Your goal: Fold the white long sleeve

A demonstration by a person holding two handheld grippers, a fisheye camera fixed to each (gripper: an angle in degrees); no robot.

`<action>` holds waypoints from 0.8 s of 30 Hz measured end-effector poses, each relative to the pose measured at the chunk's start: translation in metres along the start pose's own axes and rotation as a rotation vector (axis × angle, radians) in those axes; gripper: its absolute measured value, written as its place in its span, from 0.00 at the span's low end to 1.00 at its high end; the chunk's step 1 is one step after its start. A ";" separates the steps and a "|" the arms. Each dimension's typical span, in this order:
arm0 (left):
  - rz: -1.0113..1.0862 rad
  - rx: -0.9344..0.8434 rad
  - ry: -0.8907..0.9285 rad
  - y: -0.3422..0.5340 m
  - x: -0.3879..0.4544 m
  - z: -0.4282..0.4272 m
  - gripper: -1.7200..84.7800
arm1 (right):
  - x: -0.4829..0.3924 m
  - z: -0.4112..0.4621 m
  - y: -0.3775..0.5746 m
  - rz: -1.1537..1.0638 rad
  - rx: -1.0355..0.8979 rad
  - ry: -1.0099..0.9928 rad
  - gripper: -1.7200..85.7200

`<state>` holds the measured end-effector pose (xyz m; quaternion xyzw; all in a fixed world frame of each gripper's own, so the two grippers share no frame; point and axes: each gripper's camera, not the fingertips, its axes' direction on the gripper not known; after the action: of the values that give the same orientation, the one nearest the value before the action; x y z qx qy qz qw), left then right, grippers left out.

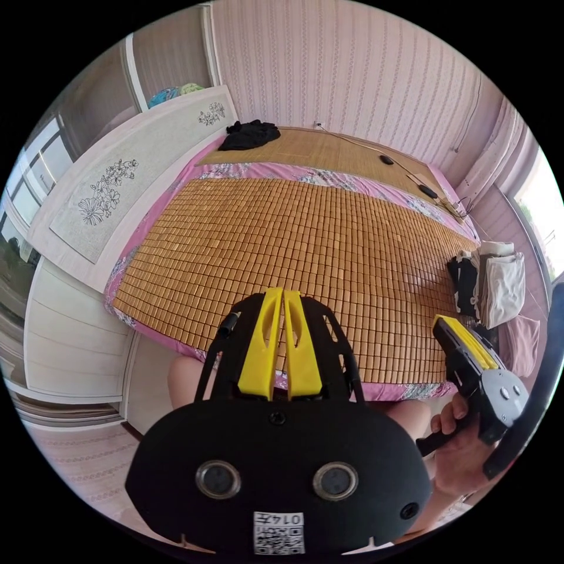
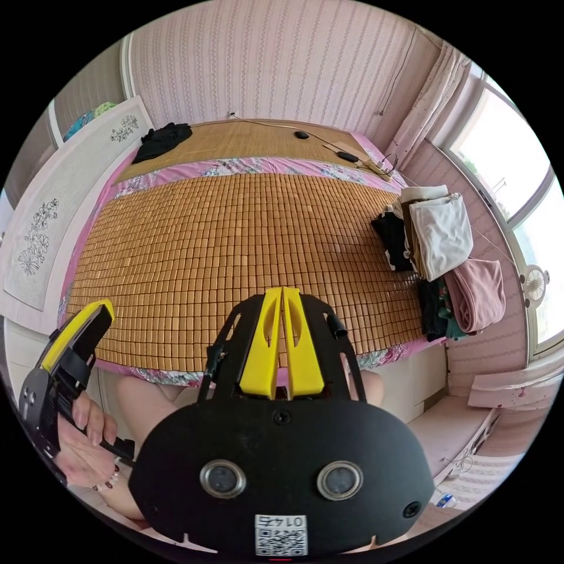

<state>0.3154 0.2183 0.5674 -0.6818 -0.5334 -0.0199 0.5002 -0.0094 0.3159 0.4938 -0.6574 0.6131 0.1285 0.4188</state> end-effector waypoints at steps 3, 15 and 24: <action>0.004 -0.005 0.014 0.002 -0.002 -0.009 0.01 | -0.007 -0.001 0.001 0.012 0.012 0.003 0.01; 0.022 0.003 0.009 0.009 -0.005 -0.038 0.01 | -0.035 -0.001 0.013 0.002 0.029 -0.014 0.01; 0.036 0.003 0.000 0.015 -0.007 -0.051 0.01 | -0.049 0.002 0.018 0.003 0.042 -0.005 0.01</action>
<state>0.3488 0.1786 0.5788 -0.6905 -0.5209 -0.0102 0.5018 -0.0360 0.3536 0.5187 -0.6471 0.6158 0.1179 0.4337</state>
